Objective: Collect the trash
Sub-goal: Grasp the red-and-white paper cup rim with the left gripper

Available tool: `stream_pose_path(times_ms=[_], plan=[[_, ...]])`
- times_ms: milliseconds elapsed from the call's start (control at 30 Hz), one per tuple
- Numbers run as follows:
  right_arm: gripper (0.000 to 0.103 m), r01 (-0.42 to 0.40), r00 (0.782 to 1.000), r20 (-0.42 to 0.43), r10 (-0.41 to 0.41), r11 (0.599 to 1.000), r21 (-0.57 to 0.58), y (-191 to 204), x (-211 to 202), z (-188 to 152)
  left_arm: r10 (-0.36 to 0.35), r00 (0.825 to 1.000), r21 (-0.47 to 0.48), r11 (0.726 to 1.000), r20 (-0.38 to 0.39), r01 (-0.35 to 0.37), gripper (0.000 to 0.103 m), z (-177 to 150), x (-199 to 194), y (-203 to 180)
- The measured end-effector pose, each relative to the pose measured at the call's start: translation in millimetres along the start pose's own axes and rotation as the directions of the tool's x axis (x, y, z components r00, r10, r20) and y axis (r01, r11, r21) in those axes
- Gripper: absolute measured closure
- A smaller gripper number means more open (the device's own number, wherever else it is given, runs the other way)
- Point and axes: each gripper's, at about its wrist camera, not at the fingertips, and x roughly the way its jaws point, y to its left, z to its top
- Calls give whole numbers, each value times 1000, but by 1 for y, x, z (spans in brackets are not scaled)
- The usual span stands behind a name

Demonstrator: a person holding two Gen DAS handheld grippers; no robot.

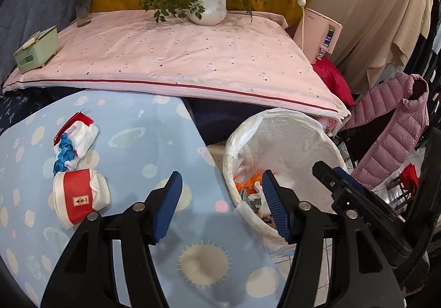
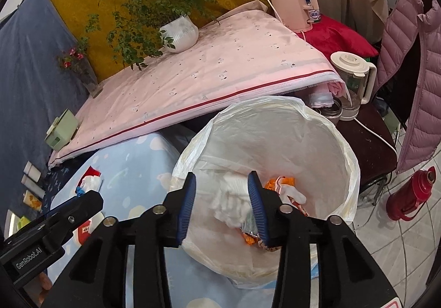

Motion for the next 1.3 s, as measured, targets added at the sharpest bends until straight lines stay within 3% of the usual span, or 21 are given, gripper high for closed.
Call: stream_pose_path(times_ms=[100,367,700,1300], plan=[[60,-5,1000,1,5,1000,-6,4,-1,0,13,1000,-22,1000,6,-13,39,-1,-2,8],[54,-10,1000,-2,10,999,-37,23,-2,-3,35,999,-63,997,14,-34,37,-6,-9,31],[47,-33,999,-18,31,995,-96,57,1,-13,114,993,-141,984,22,-110,23,-19,-19,75],[47,-117,990,-107,93,962,-248,143,16,-52,184,983,-327,927,-28,-183,23,-59,-32,179]])
